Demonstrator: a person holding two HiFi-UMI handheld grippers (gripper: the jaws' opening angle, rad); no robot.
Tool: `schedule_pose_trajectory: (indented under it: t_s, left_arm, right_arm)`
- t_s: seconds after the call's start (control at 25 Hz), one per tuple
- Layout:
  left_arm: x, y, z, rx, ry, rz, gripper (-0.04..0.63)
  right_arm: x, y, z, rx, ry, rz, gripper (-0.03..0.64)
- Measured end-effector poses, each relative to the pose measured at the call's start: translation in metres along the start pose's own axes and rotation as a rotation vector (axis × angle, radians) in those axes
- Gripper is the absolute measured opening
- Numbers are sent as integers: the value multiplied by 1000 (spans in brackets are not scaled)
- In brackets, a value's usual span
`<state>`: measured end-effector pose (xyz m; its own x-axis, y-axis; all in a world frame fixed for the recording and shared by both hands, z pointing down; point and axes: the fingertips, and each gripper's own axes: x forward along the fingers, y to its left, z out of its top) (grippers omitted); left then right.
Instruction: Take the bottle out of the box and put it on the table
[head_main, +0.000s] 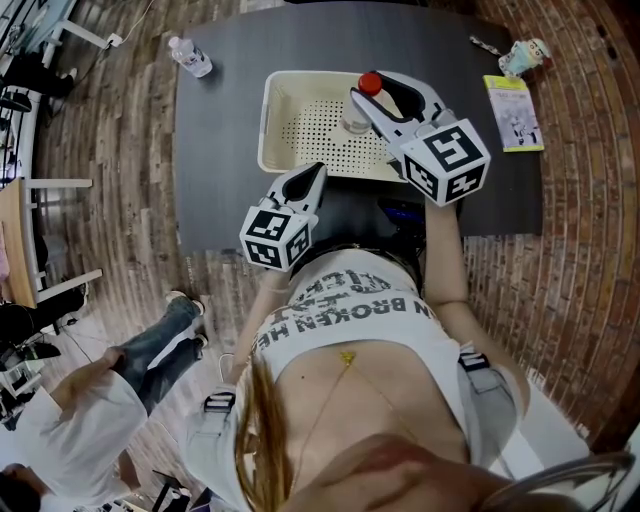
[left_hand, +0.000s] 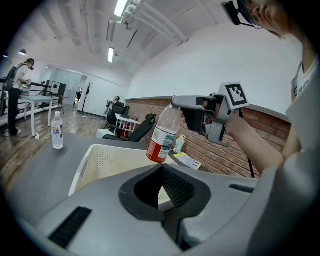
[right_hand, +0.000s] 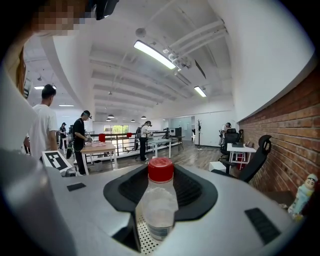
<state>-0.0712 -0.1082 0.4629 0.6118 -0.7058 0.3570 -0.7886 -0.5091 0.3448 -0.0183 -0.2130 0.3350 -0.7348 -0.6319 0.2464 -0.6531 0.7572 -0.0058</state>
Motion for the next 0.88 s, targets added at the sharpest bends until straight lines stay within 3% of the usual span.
schedule_pose_trajectory:
  t_s: [0.36,0.88]
  left_arm:
    - [6,-12,-4,14,18,-17,0]
    - [20,-27,-9,16,32,-9,0]
  right_arm:
    - [-36,-33,-9,30,-5,-98,153]
    - [-118,-112,-34,81,-1,-330,153]
